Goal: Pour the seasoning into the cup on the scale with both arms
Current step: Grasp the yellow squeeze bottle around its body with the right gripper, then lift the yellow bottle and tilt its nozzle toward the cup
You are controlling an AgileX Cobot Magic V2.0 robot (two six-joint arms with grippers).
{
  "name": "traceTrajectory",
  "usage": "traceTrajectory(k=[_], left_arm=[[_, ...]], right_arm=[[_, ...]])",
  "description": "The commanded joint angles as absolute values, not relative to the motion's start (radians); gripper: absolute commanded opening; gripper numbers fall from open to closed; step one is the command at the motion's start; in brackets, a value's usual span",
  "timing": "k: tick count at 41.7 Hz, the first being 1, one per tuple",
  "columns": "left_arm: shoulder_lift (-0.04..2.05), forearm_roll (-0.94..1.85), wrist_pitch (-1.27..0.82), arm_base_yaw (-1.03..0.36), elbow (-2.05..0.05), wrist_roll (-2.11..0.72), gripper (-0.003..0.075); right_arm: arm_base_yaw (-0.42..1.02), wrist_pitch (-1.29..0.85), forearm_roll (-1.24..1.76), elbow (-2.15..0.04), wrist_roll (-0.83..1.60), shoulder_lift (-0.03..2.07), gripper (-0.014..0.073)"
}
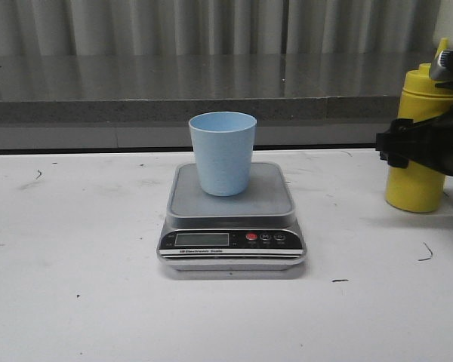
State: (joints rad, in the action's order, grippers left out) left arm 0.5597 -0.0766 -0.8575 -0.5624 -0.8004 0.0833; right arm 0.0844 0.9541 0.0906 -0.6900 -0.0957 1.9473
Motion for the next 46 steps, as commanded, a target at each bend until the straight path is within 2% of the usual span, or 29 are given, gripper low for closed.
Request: traceTrajectory(k=[1,5,9,20,25,33,40,46], left_arm=[[0.561,-0.071,-0.791,-0.568,-0.827,0.088,0.04],[0.561,-0.071,-0.791,-0.568,-0.827,0.088,0.04],[0.561,-0.071,-0.791,-0.568,-0.827,0.088,0.04],[0.561,-0.071,-0.791,-0.568,-0.827,0.088,0.04],[0.561,-0.071,-0.791,-0.568,-0.827,0.088,0.04],[0.561,-0.071,-0.791,-0.568,-0.827,0.088,0.04],[0.561,-0.071,-0.791,-0.568,-0.827,0.088,0.04],[0.561,-0.071,-0.791,-0.568,-0.827,0.088,0.04]], right_arm=[[0.076,1.037,0.094,-0.719,-0.083,1.916,0.0567],[0.076,1.037,0.078,-0.719,-0.083,1.916,0.0406],[0.076,1.028,0.052,-0.719,-0.083,1.903,0.0328],[0.076,0.845,-0.11,-0.716,-0.046,1.721,0.0327],[0.076,0.694,-0.188,-0.723,0.007,1.595,0.0319],[0.11,0.315,-0.349,-0.823,0.107,1.434,0.0309],[0.234,-0.07,-0.508,-0.989,0.17,1.405,0.0309],[0.361,-0.307,-0.707,-1.107,0.172,1.434,0.0309]])
